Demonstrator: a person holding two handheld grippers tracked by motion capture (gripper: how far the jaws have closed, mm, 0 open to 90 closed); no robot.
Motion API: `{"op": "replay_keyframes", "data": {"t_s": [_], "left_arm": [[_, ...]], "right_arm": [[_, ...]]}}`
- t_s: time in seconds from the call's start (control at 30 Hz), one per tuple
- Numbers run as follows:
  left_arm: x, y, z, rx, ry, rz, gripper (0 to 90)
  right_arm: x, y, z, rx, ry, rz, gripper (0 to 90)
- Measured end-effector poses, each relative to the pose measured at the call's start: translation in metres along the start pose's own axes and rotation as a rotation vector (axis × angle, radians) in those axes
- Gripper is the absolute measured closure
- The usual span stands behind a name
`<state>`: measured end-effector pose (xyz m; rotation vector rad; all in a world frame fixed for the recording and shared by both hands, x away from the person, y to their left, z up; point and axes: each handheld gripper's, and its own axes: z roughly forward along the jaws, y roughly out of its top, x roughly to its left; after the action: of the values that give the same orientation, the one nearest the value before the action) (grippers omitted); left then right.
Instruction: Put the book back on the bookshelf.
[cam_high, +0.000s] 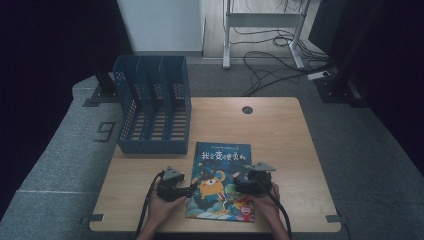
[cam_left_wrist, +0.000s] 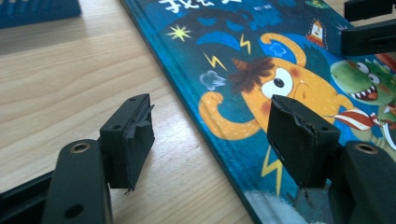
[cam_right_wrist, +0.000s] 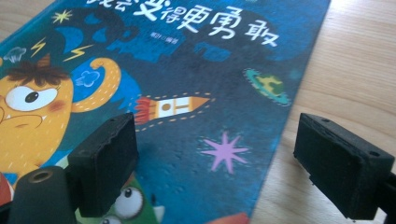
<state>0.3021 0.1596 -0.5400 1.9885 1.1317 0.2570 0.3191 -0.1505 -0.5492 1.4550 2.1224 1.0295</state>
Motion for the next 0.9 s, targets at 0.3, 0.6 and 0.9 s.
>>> {"op": "replay_keyframes", "data": {"t_s": [0.3, 0.6, 0.9], "left_arm": [[-0.007, -0.001, 0.011, 0.032, -0.009, 0.011, 29.1], [-0.013, -0.001, 0.013, 0.025, -0.020, 0.020, 28.9], [-0.017, -0.001, 0.015, 0.026, -0.015, 0.032, 29.2]], "right_arm": [[0.001, 0.000, 0.003, 0.004, 0.026, 0.014, 12.2], [0.000, 0.001, 0.001, 0.024, 0.036, 0.010, 13.6], [-0.001, 0.002, 0.000, 0.034, 0.043, 0.010, 14.6]]}}
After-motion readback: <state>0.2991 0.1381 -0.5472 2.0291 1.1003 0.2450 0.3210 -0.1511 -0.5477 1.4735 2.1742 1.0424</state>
